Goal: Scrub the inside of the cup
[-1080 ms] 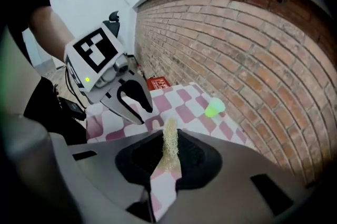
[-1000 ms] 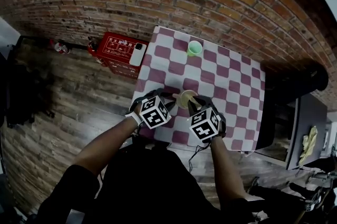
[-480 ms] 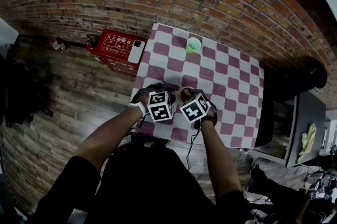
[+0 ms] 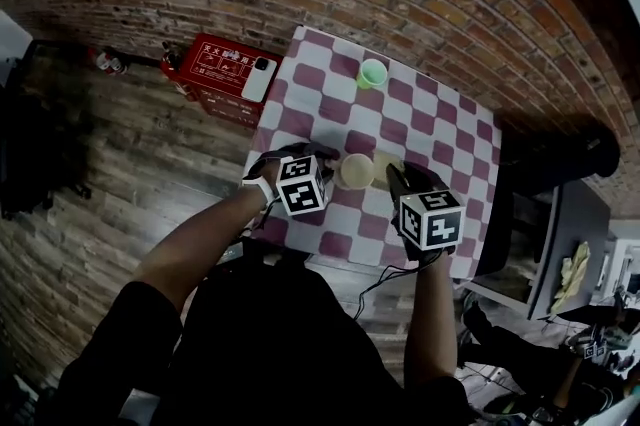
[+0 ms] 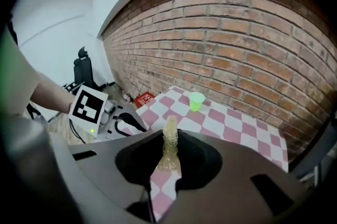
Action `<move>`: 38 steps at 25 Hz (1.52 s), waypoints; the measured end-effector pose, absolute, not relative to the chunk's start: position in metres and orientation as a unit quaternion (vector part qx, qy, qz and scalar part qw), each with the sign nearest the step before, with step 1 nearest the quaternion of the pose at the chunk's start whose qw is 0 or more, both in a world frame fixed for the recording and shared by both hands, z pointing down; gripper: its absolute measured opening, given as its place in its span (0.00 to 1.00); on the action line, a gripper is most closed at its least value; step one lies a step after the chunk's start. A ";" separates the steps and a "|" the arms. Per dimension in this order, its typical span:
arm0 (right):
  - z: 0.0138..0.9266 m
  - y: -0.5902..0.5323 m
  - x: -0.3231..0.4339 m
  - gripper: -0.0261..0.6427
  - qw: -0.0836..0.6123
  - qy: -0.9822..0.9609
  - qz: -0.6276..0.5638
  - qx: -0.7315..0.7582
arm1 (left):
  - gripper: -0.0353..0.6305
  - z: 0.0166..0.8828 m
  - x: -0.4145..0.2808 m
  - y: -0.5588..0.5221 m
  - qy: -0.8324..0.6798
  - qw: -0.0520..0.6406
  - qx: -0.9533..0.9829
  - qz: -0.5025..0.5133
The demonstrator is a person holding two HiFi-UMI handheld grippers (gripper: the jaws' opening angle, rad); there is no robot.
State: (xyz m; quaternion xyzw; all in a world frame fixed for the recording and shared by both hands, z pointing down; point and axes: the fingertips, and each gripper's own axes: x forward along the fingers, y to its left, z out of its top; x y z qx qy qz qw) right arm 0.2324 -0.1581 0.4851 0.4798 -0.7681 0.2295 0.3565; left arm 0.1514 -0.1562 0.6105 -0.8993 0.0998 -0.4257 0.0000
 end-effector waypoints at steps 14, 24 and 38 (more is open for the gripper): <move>0.599 -0.161 0.186 0.15 0.535 -0.734 0.233 0.346 | 0.15 0.624 0.153 -0.166 0.095 0.016 -0.897 -0.432; 0.511 -0.175 0.213 0.15 0.513 -0.727 0.159 0.427 | 0.15 0.627 0.151 -0.160 0.097 -0.021 -0.905 -0.413; 0.605 -0.144 0.179 0.15 0.551 -0.706 0.240 0.375 | 0.15 0.625 0.144 -0.117 0.099 -0.062 -0.909 -0.401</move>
